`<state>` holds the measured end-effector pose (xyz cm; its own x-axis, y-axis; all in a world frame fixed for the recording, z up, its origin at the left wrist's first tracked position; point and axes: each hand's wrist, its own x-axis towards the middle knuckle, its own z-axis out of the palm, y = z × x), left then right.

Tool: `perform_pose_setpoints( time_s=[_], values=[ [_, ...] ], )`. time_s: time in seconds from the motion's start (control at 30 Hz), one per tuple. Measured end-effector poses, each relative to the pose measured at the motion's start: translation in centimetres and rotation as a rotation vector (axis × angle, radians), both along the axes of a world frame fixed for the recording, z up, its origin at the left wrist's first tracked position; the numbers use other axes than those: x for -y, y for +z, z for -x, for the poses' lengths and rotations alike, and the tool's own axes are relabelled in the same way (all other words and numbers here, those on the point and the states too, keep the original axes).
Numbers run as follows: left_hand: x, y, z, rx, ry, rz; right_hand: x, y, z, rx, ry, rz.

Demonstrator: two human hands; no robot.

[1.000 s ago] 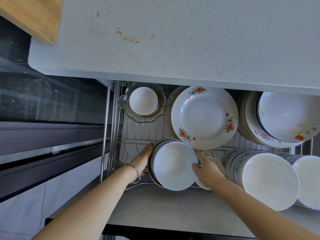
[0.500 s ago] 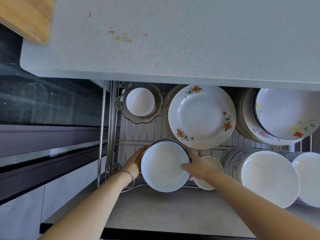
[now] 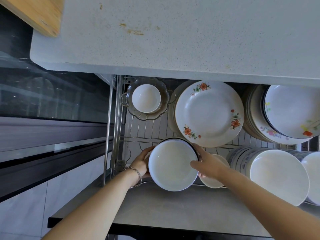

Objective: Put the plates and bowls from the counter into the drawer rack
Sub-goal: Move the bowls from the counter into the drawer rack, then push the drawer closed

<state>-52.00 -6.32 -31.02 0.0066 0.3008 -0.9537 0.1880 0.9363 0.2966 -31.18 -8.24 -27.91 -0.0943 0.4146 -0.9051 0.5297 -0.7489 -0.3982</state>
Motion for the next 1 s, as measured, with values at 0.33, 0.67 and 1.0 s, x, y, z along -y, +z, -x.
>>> perform_pose_setpoints(
  time_s=[0.33, 0.67, 1.0],
  values=[
    [0.0, -0.2, 0.0, -0.021, -0.055, -0.016, 1.1, -0.5, 0.9, -0.017, -0.109, 0.006],
    [0.4, -1.3, -0.1, 0.014, 0.045, 0.081, 1.3, -0.8, 0.5, -0.047, -0.158, 0.017],
    [0.1, -1.4, 0.0, -0.073, -0.024, 0.201, 1.4, 0.3, -0.5, 0.100, -0.029, -0.019]
  ],
)
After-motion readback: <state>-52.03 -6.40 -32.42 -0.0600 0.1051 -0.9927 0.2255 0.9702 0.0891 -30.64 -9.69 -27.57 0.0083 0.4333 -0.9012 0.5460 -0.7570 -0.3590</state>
